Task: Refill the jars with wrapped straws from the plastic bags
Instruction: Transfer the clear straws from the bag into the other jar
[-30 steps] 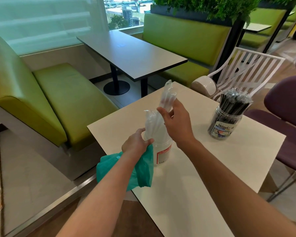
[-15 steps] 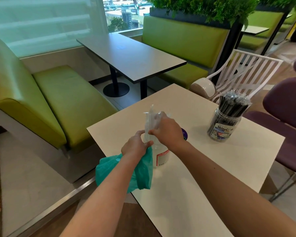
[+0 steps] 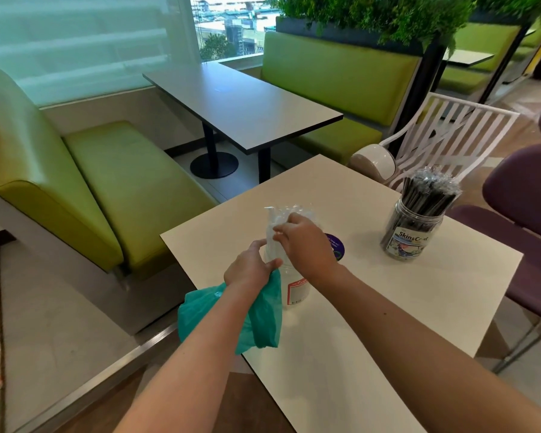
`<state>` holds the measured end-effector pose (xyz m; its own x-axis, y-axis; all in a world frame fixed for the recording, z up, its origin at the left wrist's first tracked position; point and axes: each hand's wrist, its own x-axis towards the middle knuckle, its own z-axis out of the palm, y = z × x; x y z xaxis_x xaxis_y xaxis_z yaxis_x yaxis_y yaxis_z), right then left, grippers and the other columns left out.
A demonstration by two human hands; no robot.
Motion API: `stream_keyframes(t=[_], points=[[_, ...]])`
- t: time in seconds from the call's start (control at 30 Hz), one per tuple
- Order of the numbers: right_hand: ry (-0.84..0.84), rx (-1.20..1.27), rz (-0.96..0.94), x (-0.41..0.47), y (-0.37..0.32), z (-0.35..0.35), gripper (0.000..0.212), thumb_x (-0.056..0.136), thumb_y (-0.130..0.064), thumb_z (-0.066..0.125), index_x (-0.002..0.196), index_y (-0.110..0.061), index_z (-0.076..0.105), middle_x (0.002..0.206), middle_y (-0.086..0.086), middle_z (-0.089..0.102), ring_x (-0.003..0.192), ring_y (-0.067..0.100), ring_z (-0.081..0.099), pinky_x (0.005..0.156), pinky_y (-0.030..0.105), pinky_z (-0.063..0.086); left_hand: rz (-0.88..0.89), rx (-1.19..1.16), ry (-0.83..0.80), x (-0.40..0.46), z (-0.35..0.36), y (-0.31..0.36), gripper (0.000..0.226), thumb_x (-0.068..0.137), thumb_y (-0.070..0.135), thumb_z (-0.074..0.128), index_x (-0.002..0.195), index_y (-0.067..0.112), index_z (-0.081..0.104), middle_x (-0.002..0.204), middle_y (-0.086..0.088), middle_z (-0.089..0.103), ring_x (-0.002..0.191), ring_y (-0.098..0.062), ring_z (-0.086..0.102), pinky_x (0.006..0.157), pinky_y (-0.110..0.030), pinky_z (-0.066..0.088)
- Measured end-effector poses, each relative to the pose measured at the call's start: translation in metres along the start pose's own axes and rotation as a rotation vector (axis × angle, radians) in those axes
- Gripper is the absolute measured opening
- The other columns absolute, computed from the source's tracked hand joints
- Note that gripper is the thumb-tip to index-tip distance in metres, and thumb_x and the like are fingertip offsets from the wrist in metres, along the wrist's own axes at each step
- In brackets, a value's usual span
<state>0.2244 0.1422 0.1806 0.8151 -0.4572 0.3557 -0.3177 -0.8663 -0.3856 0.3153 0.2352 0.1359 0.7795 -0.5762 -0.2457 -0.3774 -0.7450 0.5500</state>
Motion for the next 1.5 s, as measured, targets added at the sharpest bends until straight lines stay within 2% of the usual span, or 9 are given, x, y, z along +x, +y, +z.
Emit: stream_keyframes(t=[0.13, 0.27, 0.47, 0.63, 0.77, 0.97, 1.1, 1.3, 1.5], points=[[0.053, 0.014, -0.005, -0.006, 0.002, 0.003, 0.031, 0.093, -0.018, 0.063, 0.122, -0.006, 0.064, 0.115, 0.007, 0.056, 0.096, 0.02, 0.063, 0.08, 0.027, 0.052, -0.008, -0.001, 0.001, -0.001, 0.0, 0.0, 0.06, 0.089, 0.057, 0.058, 0.142, 0.042, 0.035, 0.118, 0.004, 0.065, 0.107, -0.02, 0.062, 0.082, -0.038, 0.051], [0.085, -0.187, -0.138, -0.016, 0.011, 0.015, 0.024, 0.077, -0.013, 0.079, 0.1, -0.007, 0.075, 0.087, 0.007, 0.063, 0.081, 0.025, 0.062, 0.061, 0.035, 0.054, -0.011, -0.008, 0.003, -0.002, 0.0, 0.002, 0.059, 0.089, 0.057, 0.058, 0.142, 0.043, 0.035, 0.117, 0.004, 0.066, 0.106, -0.019, 0.062, 0.078, -0.035, 0.049], [0.185, -0.274, -0.042, -0.009, 0.021, 0.007, 0.033, 0.095, -0.043, 0.053, 0.123, -0.027, 0.062, 0.134, 0.003, 0.053, 0.121, 0.027, 0.048, 0.098, 0.045, 0.04, -0.021, -0.016, 0.004, -0.003, -0.001, 0.002, 0.059, 0.089, 0.057, 0.058, 0.141, 0.043, 0.036, 0.116, 0.005, 0.066, 0.105, -0.019, 0.062, 0.076, -0.035, 0.051], [-0.14, -0.169, 0.118, -0.001, 0.021, 0.011, 0.063, 0.097, -0.057, 0.035, 0.152, -0.035, 0.015, 0.161, 0.002, 0.012, 0.147, 0.029, 0.01, 0.115, 0.048, 0.025, -0.03, -0.002, 0.006, -0.004, 0.0, 0.003, 0.06, 0.088, 0.059, 0.058, 0.141, 0.043, 0.035, 0.116, 0.004, 0.066, 0.103, -0.02, 0.063, 0.083, -0.04, 0.054], [-0.116, -0.064, 0.13, -0.004, 0.02, 0.011, 0.065, 0.091, -0.042, 0.061, 0.147, -0.036, 0.031, 0.157, 0.001, 0.021, 0.143, 0.026, 0.013, 0.105, 0.044, 0.042, -0.025, -0.004, 0.003, -0.004, -0.001, 0.002, 0.059, 0.088, 0.059, 0.057, 0.141, 0.043, 0.036, 0.114, 0.004, 0.066, 0.102, -0.019, 0.063, 0.081, -0.039, 0.054], [-0.013, -0.069, 0.096, -0.003, 0.02, 0.011, 0.052, 0.092, -0.028, 0.063, 0.141, -0.026, 0.044, 0.15, 0.004, 0.037, 0.136, 0.023, 0.028, 0.096, 0.039, 0.05, -0.031, 0.0, -0.006, -0.005, -0.002, 0.004, 0.06, 0.088, 0.06, 0.058, 0.141, 0.042, 0.035, 0.114, 0.004, 0.066, 0.101, -0.019, 0.063, 0.077, -0.036, 0.053], [0.04, -0.113, 0.064, -0.006, 0.02, 0.015, 0.05, 0.099, -0.029, 0.052, 0.146, -0.019, 0.039, 0.154, 0.005, 0.034, 0.142, 0.025, 0.026, 0.11, 0.039, 0.036, -0.033, 0.002, -0.01, -0.005, -0.002, 0.004, 0.062, 0.088, 0.06, 0.058, 0.142, 0.041, 0.034, 0.116, 0.003, 0.066, 0.102, -0.019, 0.063, 0.078, -0.037, 0.053], [-0.09, -0.27, 0.039, -0.027, 0.024, 0.035, 0.056, 0.104, -0.039, 0.012, 0.154, -0.022, -0.007, 0.162, -0.001, -0.01, 0.147, 0.018, -0.018, 0.118, 0.039, -0.013, -0.04, 0.014, 0.006, -0.008, -0.003, 0.006, 0.061, 0.089, 0.059, 0.057, 0.143, 0.042, 0.034, 0.117, 0.004, 0.066, 0.101, -0.019, 0.063, 0.077, -0.036, 0.053], [0.012, -0.269, -0.01, -0.025, 0.022, 0.019, 0.051, 0.105, -0.031, 0.033, 0.153, -0.016, 0.023, 0.16, 0.003, 0.02, 0.149, 0.02, 0.009, 0.119, 0.042, -0.005, -0.037, 0.001, -0.003, -0.009, -0.005, 0.006, 0.064, 0.087, 0.06, 0.057, 0.144, 0.042, 0.034, 0.118, 0.003, 0.066, 0.101, -0.019, 0.063, 0.075, -0.034, 0.053]])
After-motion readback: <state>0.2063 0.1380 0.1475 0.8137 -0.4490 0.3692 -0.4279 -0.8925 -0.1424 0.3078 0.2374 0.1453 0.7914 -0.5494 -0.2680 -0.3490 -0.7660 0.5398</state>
